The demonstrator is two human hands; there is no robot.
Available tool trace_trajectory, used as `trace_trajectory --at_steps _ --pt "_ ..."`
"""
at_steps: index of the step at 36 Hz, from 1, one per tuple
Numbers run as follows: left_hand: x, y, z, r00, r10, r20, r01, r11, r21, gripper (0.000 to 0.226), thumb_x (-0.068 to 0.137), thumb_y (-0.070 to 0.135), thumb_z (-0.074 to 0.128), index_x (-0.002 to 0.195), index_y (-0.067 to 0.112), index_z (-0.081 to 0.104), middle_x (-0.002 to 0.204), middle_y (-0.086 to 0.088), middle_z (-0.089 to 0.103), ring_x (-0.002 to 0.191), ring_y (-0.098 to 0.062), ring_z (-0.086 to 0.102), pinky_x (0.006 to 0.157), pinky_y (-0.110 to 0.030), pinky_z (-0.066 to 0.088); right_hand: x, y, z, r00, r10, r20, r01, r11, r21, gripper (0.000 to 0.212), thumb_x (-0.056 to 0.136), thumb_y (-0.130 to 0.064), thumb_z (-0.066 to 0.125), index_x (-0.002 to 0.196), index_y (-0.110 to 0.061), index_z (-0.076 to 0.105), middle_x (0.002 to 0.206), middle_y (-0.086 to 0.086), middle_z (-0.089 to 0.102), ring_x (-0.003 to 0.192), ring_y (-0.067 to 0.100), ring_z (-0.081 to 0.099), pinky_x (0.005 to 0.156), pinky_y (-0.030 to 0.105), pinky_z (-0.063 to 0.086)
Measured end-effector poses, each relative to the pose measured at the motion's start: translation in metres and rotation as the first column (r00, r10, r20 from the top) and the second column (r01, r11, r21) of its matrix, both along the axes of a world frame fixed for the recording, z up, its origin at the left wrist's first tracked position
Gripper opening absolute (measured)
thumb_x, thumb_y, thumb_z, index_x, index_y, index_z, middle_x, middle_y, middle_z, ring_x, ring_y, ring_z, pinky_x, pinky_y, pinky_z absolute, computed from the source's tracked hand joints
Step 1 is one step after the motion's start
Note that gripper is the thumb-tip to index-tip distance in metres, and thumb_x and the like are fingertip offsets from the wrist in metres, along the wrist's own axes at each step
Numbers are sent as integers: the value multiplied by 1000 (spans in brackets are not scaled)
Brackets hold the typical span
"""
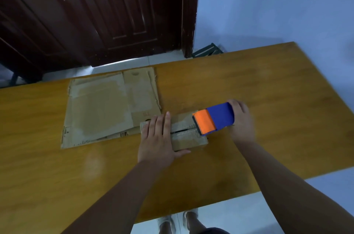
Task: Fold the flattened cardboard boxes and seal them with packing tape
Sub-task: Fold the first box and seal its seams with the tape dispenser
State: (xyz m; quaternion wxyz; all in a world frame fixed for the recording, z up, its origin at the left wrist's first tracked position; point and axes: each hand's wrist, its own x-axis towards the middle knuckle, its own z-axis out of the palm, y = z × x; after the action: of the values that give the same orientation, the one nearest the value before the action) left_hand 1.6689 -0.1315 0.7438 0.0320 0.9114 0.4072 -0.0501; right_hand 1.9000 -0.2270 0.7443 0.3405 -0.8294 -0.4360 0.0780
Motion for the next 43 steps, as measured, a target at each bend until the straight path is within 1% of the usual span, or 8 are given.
trace_trajectory --at_steps 4,10,14,17,23,28,34,43 --pt "0 1 -2 1000 6 -4 -6 1000 -1 126 58 96 2 151 11 -10 152 -9 23 142 -27 17 117 -43 7 6 1 -15 999 5 -36 -8 998 -69 46 80 0 57 125 -9 51 129 9 47 100 26 52 74 32 38" --pt "0 1 -2 1000 -3 8 3 1000 10 123 59 95 2 151 14 -11 150 -9 23 141 -28 17 117 -44 8 2 1 -24 996 -28 -80 26 999 -30 41 86 -6 54 126 -12 50 126 5 44 98 14 44 74 27 37" --pt "0 0 -2 1000 -30 -3 30 999 31 110 59 93 -3 144 29 -29 149 -12 21 139 -32 16 114 -48 10 -2 -2 -33 995 -95 27 97 985 -140 48 81 -7 60 128 -10 53 132 18 41 113 34 41 83 38 39" --pt "0 0 0 997 -71 2 71 997 11 97 63 90 3 137 41 -36 149 -16 17 139 -37 13 113 -53 9 -7 -3 -38 986 -146 84 162 960 -229 54 78 -9 63 130 -18 52 128 19 40 112 35 37 80 35 33" --pt "13 -2 -5 998 -41 -39 39 997 -63 105 69 89 18 129 34 -47 151 -15 -24 141 -43 -18 107 -64 -10 -10 -8 -41 985 -175 -4 168 952 -256 52 85 -14 56 134 -27 44 121 12 37 80 24 44 69 33 37" --pt "41 -7 -7 986 -153 -64 149 987 -58 116 62 92 10 121 16 -55 136 -14 -52 141 -34 -28 103 -56 -27 -12 -8 -38 993 -117 3 113 950 -291 51 90 -12 52 138 -26 40 123 12 35 74 24 44 65 31 36" --pt "46 3 -5 978 -191 -79 186 980 -66 118 75 84 35 138 14 -36 156 -13 -3 144 -35 -4 113 -55 -9 -16 -2 -25 998 50 32 -32 905 -424 74 82 -35 70 144 -19 34 137 10 31 97 34 58 72 37 48" --pt "-7 18 -2 980 -177 -94 178 984 -6 114 76 86 24 123 17 -53 157 -11 -2 144 -32 0 115 -53 -6 -34 24 -1 941 327 -88 -328 819 -471 83 81 -42 68 147 -17 24 141 7 31 115 31 54 92 39 46"
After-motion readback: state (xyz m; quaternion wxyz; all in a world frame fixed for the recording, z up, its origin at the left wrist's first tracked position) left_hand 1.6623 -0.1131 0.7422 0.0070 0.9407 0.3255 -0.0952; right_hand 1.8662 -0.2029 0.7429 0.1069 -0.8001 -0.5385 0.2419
